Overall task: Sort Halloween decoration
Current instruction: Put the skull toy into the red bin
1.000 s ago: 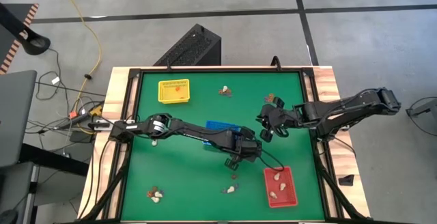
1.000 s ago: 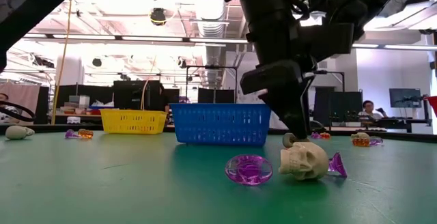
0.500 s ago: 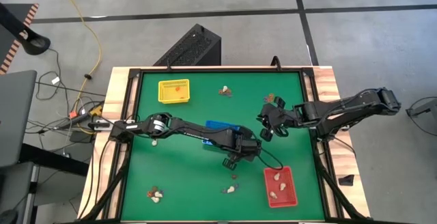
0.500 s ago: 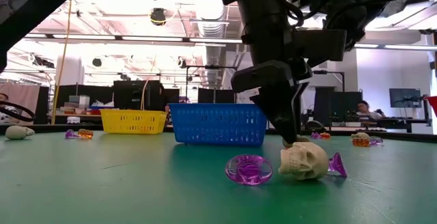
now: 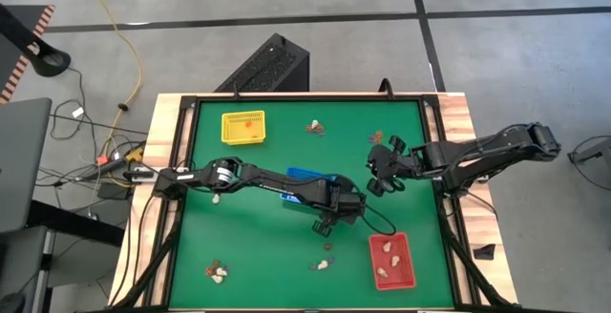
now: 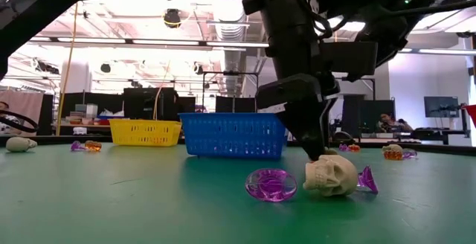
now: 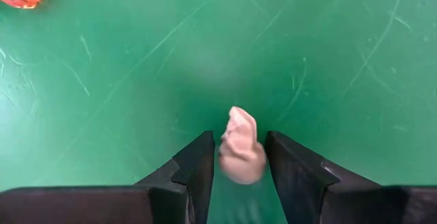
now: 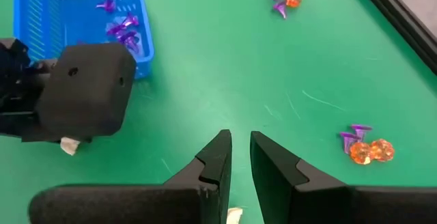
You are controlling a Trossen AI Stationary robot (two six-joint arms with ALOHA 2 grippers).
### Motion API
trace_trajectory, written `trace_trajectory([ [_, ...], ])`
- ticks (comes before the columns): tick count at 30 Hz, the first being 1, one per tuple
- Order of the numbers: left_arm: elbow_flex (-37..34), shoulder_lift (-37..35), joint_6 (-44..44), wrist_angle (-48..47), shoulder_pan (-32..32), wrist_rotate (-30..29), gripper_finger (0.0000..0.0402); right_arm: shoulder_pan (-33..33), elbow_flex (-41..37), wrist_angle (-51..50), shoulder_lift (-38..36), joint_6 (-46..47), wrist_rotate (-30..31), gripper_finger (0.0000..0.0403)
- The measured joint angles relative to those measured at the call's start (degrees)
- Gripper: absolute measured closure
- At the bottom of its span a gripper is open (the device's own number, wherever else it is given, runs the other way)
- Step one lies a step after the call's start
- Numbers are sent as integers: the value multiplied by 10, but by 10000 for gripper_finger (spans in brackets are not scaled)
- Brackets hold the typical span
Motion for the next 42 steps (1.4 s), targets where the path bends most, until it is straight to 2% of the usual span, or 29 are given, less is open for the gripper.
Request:
trace_trajectory([
  [4,1,0,1,-5,0,-2,283,0,0,0,0,0,0,316],
  [13,12,0,2,-5,0,-3,358,0,0,-3,0,0,1,316],
  [19,49,-11,28,2,-18,15,369,0,0,-16,-1,0,10,316],
  [22,66,-27,39,21,-29,32,376,0,0,-18,-11,0,67,316],
  [26,81,-26,87,39,-44,-11,381,0,0,-24,-33,7,106,316],
  [29,81,-25,127,79,-50,-12,385,0,0,-24,-45,15,107,316],
  [36,83,-26,188,146,-58,30,401,0,0,-30,-52,36,103,316],
  [39,83,-26,150,118,-60,-1,401,1,0,-42,-52,51,91,316],
  [42,83,-30,117,16,-60,-32,399,1,0,-43,-51,54,87,316],
])
